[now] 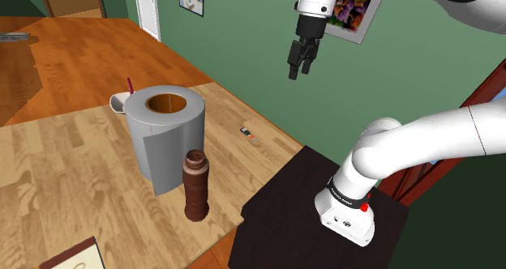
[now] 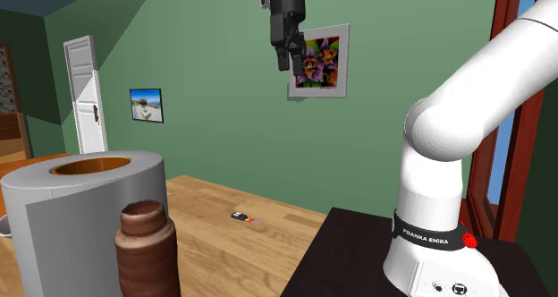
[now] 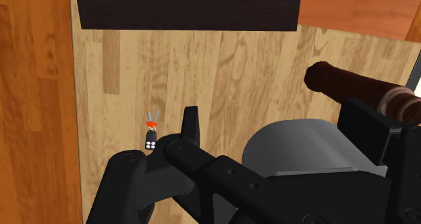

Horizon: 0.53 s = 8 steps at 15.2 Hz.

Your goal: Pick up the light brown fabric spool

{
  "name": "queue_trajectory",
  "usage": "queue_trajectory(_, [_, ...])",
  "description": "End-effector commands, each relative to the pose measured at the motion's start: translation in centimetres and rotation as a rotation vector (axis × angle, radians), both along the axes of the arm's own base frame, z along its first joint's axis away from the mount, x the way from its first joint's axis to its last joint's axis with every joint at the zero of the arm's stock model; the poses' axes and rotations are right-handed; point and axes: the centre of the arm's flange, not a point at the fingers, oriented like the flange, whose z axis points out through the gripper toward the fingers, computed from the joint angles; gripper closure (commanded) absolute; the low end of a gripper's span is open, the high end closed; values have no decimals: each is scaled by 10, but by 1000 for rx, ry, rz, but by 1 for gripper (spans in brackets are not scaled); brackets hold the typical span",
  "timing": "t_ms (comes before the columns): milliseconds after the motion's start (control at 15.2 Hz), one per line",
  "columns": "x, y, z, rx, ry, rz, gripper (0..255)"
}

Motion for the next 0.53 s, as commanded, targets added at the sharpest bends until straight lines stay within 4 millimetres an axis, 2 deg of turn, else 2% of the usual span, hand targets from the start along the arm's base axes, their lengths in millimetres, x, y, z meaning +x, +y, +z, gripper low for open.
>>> queue_trajectory(0, [0,0,0,0,0,0,0])
queue_trajectory(462, [21,82,-41,-12,-3,-8,0])
